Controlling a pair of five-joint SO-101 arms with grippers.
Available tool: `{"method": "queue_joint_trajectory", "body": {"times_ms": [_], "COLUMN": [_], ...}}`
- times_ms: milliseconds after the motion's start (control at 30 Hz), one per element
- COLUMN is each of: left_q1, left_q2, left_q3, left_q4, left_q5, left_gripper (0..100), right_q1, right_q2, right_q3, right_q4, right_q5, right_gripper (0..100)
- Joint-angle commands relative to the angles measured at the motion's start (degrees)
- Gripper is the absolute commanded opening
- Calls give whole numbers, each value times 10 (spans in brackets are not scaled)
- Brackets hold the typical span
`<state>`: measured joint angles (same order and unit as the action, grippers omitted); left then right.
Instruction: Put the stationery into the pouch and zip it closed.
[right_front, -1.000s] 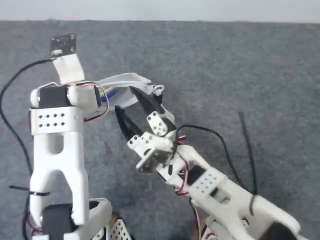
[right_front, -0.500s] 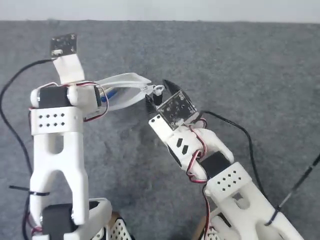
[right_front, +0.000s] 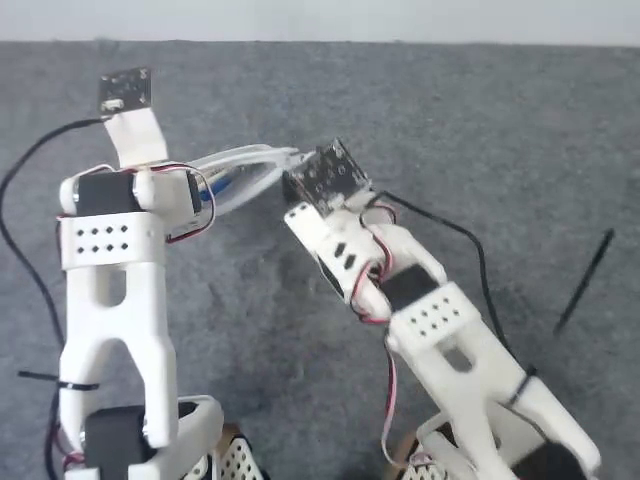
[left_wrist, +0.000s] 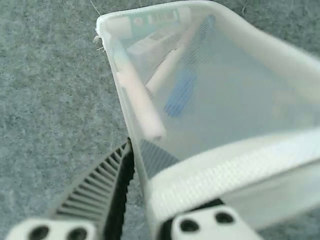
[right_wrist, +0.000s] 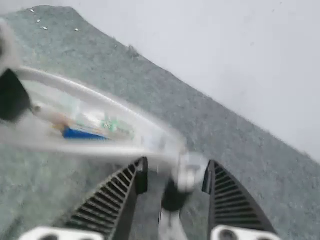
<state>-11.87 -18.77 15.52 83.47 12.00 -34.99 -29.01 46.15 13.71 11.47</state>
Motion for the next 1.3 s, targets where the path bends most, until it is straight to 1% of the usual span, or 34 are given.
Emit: {"method": "queue_joint_trajectory", "body": {"times_ms": [0, 100, 267, 400, 533, 767, 1067, 1133, 1267], "left_q1": [-13, -12, -13, -13, -13, -13, -13, -13, -13], "left_q2": [0, 0, 0, 0, 0, 0, 0, 0, 0], "left_q3": [6, 6, 6, 5, 5, 7, 7, 7, 7], "left_q4": [-9, -9, -10, -10, -10, -9, -8, -8, -8], "left_q5": [-4, -4, -4, -4, -4, -4, -4, -4, -4], "left_gripper": [9, 9, 9, 9, 9, 9, 9, 9, 9], "right_q1": [29, 30, 28, 7, -4, 0, 0, 0, 0], "right_q2": [78, 79, 21, 14, 57, 130, 128, 126, 126], "right_q3": [-40, -40, -42, -40, -39, -39, 7, 10, 9], "right_q4": [1, 9, 81, 84, 44, -62, -157, -161, -166], "right_q5": [-5, -4, -4, -5, -5, -5, -1, -1, 0], "right_gripper": [177, 177, 177, 177, 177, 177, 175, 146, 15]}}
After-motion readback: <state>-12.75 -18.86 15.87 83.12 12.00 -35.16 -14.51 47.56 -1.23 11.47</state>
